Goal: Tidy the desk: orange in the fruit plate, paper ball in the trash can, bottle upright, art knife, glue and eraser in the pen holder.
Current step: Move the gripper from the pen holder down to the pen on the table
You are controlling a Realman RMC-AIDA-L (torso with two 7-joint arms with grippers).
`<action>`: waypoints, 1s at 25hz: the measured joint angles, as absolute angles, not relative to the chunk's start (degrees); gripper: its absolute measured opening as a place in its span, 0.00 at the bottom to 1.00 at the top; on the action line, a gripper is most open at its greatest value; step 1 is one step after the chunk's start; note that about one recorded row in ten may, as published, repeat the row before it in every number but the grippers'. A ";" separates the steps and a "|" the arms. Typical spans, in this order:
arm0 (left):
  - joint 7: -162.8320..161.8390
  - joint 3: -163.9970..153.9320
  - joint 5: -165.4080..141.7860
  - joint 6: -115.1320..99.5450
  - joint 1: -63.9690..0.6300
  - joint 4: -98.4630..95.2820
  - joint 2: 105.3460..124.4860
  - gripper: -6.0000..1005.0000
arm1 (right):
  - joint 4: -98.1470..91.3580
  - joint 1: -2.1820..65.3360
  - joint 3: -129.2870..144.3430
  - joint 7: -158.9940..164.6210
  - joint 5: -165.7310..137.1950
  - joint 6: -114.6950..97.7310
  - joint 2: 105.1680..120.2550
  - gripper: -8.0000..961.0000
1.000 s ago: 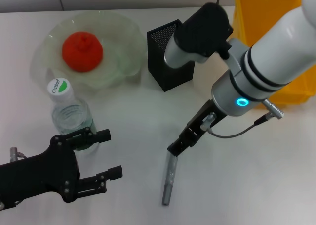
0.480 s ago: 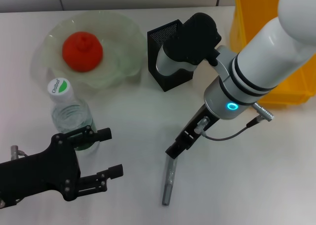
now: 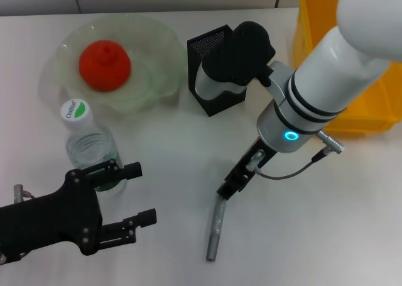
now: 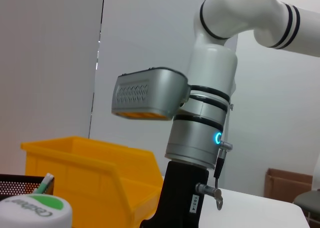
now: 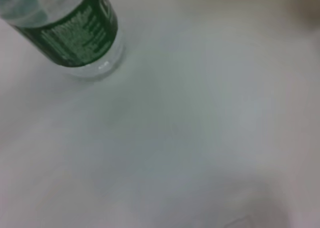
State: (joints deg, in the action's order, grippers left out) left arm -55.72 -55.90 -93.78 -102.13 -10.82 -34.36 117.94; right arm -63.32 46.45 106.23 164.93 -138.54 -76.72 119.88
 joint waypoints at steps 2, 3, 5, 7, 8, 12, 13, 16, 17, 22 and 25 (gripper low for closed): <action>-55.72 -55.90 -93.78 -102.13 -10.81 -34.36 117.94 0.76 | -62.76 46.73 106.27 165.07 -138.50 -76.72 119.88 0.77; -55.72 -55.90 -93.78 -102.13 -10.75 -34.36 117.95 0.76 | -62.75 46.76 106.29 165.15 -138.48 -76.72 119.88 0.75; -55.72 -55.90 -93.78 -102.13 -10.68 -34.36 117.95 0.76 | -62.94 46.69 106.33 165.26 -138.47 -76.72 119.88 0.66; -55.72 -55.90 -93.78 -102.13 -10.68 -34.36 117.95 0.76 | -63.13 46.56 106.15 165.34 -138.23 -76.71 119.88 0.54; -55.72 -55.90 -93.78 -102.12 -10.63 -34.36 117.95 0.76 | -63.42 46.30 105.80 165.35 -137.16 -76.35 119.88 0.47; -55.72 -55.90 -93.78 -102.12 -10.63 -34.36 117.95 0.76 | -64.03 45.86 105.60 165.34 -135.45 -75.54 119.88 0.41; -55.72 -55.90 -93.78 -102.12 -10.63 -34.37 117.95 0.76 | -63.71 46.06 105.67 165.34 -135.17 -75.35 119.88 0.40; -55.72 -55.90 -93.78 -102.12 -10.63 -34.36 117.95 0.76 | -62.52 46.93 106.24 165.34 -135.16 -74.93 119.88 0.39; -55.72 -55.90 -93.78 -102.12 -10.63 -34.36 117.95 0.76 | -62.52 46.93 106.24 165.34 -135.16 -74.93 119.88 0.38; -55.72 -55.90 -93.78 -102.12 -10.63 -34.37 117.95 0.76 | -61.57 47.32 106.61 165.43 -135.04 -74.45 119.88 0.37; -55.72 -55.90 -93.78 -102.12 -10.69 -34.37 117.95 0.76 | -61.12 47.41 106.61 165.43 -134.92 -74.20 119.88 0.36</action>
State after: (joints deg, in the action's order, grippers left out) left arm -55.72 -55.90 -93.78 -102.12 -10.69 -34.37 117.95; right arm -61.12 47.41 106.61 165.43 -134.92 -74.20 119.88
